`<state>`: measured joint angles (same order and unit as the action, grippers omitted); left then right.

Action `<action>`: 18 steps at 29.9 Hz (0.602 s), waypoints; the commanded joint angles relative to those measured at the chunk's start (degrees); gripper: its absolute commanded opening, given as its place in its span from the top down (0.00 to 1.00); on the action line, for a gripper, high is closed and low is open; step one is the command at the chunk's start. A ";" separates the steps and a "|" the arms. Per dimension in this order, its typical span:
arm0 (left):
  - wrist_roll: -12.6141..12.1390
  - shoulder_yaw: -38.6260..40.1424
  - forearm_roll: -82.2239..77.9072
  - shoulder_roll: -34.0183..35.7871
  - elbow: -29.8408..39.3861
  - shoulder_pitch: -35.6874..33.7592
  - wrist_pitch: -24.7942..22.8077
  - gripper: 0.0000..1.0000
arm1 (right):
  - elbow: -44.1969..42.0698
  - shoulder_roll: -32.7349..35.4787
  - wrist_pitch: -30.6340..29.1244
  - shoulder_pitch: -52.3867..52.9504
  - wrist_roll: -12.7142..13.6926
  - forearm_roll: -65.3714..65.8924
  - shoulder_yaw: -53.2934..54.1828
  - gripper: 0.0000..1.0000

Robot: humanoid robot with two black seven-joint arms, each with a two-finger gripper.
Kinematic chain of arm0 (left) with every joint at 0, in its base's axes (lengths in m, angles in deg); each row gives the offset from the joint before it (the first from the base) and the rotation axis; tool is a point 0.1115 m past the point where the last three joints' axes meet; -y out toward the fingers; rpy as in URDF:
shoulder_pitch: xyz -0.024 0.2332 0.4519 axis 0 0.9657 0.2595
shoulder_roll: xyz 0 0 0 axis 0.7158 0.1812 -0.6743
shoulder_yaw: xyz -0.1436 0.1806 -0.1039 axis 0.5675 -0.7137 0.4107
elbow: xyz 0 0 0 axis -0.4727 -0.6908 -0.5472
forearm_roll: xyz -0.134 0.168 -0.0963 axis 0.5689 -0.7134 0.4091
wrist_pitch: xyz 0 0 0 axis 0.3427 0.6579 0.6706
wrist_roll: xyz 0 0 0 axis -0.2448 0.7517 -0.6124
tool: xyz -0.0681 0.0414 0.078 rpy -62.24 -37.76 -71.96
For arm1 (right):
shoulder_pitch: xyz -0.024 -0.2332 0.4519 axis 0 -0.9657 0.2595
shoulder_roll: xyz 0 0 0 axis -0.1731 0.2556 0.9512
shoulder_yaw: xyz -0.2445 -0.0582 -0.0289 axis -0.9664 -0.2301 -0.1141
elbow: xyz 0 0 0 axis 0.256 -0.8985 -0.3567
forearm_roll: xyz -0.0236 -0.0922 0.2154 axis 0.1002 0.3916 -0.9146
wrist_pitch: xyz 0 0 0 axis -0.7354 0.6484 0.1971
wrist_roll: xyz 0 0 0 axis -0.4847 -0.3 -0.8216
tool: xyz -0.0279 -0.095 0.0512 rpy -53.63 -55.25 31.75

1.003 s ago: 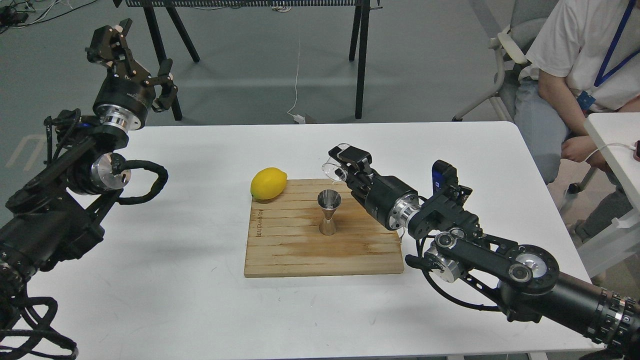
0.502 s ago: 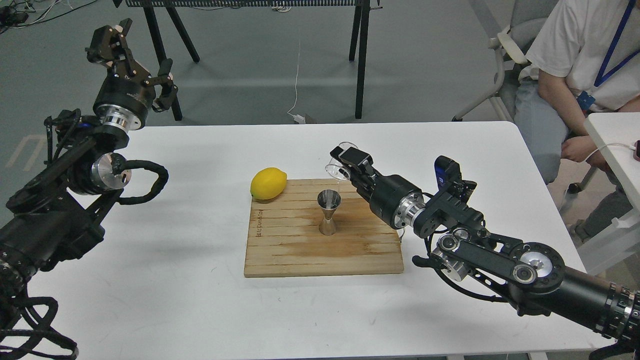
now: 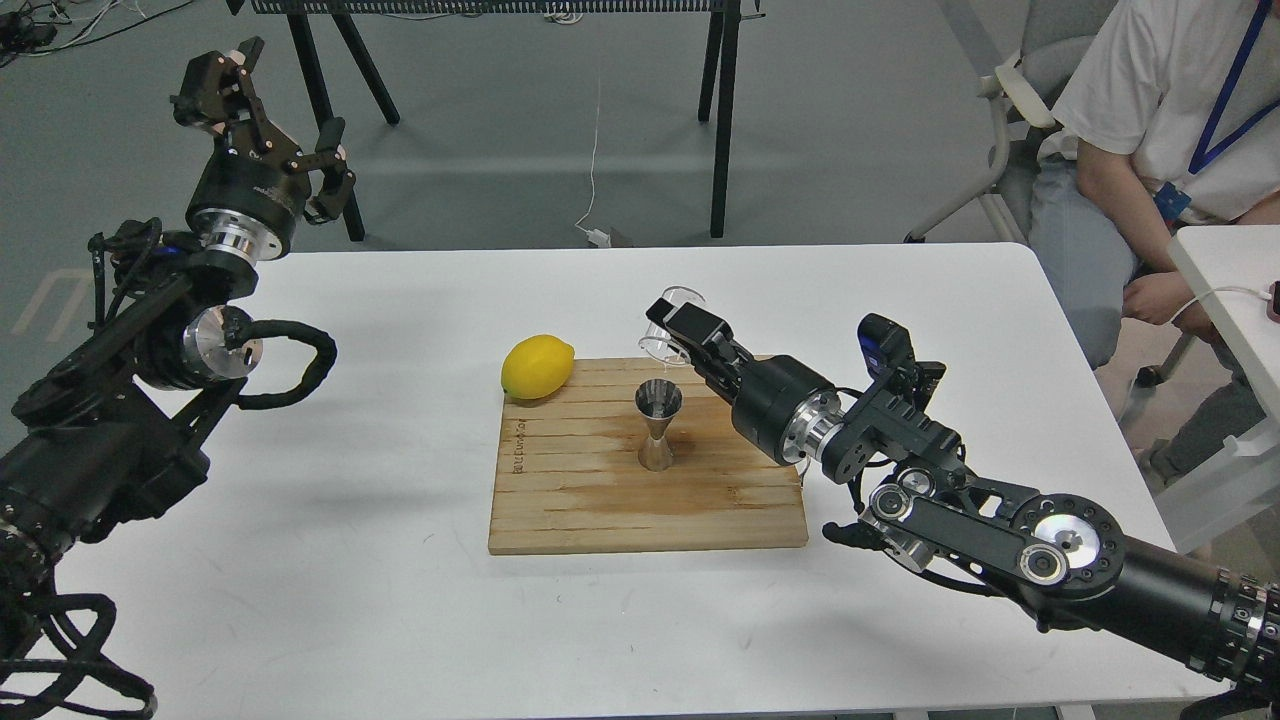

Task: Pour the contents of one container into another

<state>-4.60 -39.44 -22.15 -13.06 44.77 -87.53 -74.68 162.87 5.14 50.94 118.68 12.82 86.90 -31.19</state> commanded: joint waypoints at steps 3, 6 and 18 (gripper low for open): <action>-0.01 0.04 0.00 -0.17 0.00 0.00 0.00 0.00 | -0.09 0.01 0.01 0.03 -0.19 2.61 -0.25 0.68; -0.01 0.04 0.00 -0.43 0.00 0.00 0.00 0.00 | -0.18 0.01 0.10 0.20 -0.19 2.97 -0.77 0.68; -0.01 0.04 0.00 -0.43 0.00 -0.09 0.00 0.00 | -0.26 1.51 0.10 3.45 -0.19 4.20 -3.06 0.68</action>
<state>-4.60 -39.46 -22.15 -13.50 44.77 -87.53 -74.68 162.63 6.12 51.04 121.38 12.59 91.07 -33.47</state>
